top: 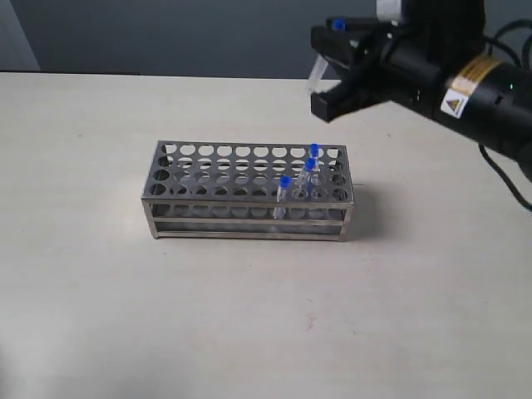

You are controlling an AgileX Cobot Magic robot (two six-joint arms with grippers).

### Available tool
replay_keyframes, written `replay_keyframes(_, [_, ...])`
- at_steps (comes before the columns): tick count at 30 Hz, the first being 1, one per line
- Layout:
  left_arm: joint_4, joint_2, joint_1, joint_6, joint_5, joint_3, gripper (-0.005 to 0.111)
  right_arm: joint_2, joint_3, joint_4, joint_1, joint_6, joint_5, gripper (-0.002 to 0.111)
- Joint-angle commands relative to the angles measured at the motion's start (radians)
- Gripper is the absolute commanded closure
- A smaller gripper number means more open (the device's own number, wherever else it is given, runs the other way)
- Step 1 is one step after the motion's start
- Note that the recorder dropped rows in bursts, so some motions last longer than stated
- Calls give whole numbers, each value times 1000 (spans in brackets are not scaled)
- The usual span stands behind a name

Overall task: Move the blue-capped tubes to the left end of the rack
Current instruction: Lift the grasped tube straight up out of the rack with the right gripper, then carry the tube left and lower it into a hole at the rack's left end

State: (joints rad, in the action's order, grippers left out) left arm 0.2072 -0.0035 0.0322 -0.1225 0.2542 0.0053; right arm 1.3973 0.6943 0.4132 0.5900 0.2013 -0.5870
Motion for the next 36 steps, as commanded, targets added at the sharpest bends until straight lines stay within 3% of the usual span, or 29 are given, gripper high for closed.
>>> replay_keyframes(1, [-5, 3, -4, -1, -8, -5, 106, 82, 178, 196, 26, 207, 52, 108])
replay_keyframes(7, [-5, 3, -4, -1, -8, -5, 106, 399, 466, 480, 147, 447, 104, 108])
replay_keyframes(14, [-5, 3, -4, -1, -8, -5, 106, 588, 664, 511, 192, 522, 169, 108])
replay_keyframes(36, [-5, 3, -4, -1, -8, -5, 106, 737, 728, 580, 226, 557, 208, 108])
